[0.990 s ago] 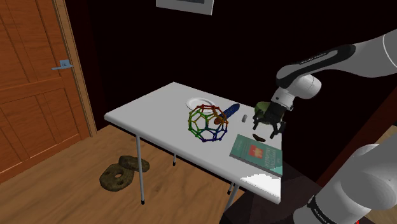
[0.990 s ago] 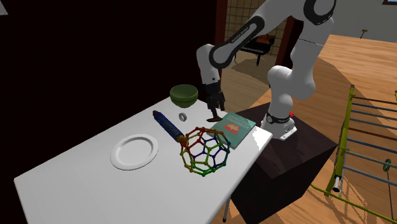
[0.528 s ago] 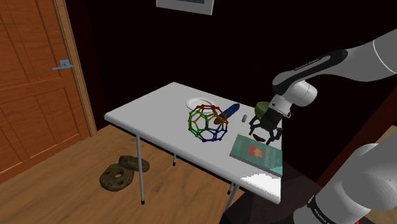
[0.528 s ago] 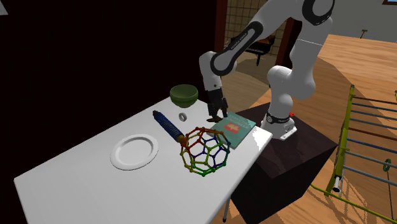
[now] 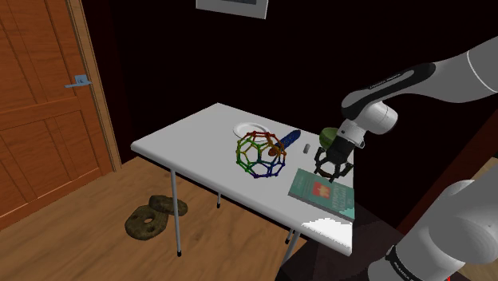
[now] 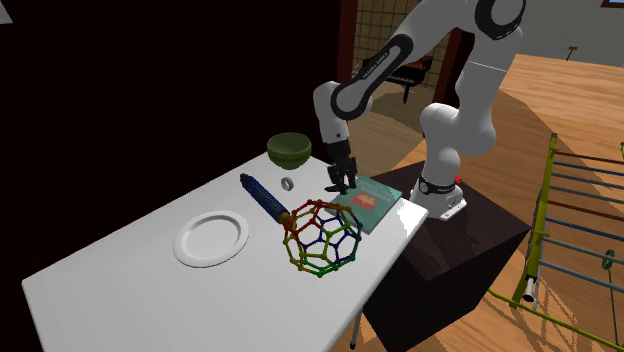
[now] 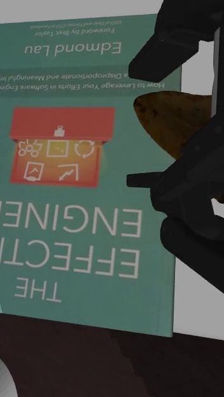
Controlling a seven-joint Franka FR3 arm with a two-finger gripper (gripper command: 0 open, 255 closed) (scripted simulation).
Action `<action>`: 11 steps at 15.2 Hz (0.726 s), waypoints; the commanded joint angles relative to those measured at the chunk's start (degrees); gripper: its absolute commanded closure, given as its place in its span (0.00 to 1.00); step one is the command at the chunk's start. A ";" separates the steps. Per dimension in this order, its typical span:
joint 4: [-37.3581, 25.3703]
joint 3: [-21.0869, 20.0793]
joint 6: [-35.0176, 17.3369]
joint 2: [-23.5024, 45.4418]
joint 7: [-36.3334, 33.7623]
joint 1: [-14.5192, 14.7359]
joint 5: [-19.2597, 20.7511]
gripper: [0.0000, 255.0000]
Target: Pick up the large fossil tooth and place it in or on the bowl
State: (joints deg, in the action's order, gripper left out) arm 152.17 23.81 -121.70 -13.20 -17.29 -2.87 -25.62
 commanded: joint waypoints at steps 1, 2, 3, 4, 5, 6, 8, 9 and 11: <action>0.02 -0.01 -0.01 0.02 0.00 0.01 -0.01 1.00; 0.03 -0.02 -0.01 0.01 0.00 0.01 -0.01 1.00; 0.04 -0.02 -0.02 0.01 -0.01 0.02 -0.02 1.00; 0.05 -0.02 -0.01 -0.02 -0.01 0.01 0.00 1.00; 0.04 -0.01 -0.01 0.01 0.01 0.01 -0.01 1.00; 0.03 -0.01 -0.01 0.02 0.01 0.01 -0.01 1.00; 0.01 -0.01 0.02 0.00 -0.01 0.00 0.01 1.00; 0.03 -0.01 -0.02 0.02 0.01 0.01 -0.02 1.00; -0.35 -0.23 1.42 -1.47 -1.31 -0.32 1.00 1.00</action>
State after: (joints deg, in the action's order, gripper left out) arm 152.08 23.57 -120.92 -14.21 -18.20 -3.00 -25.07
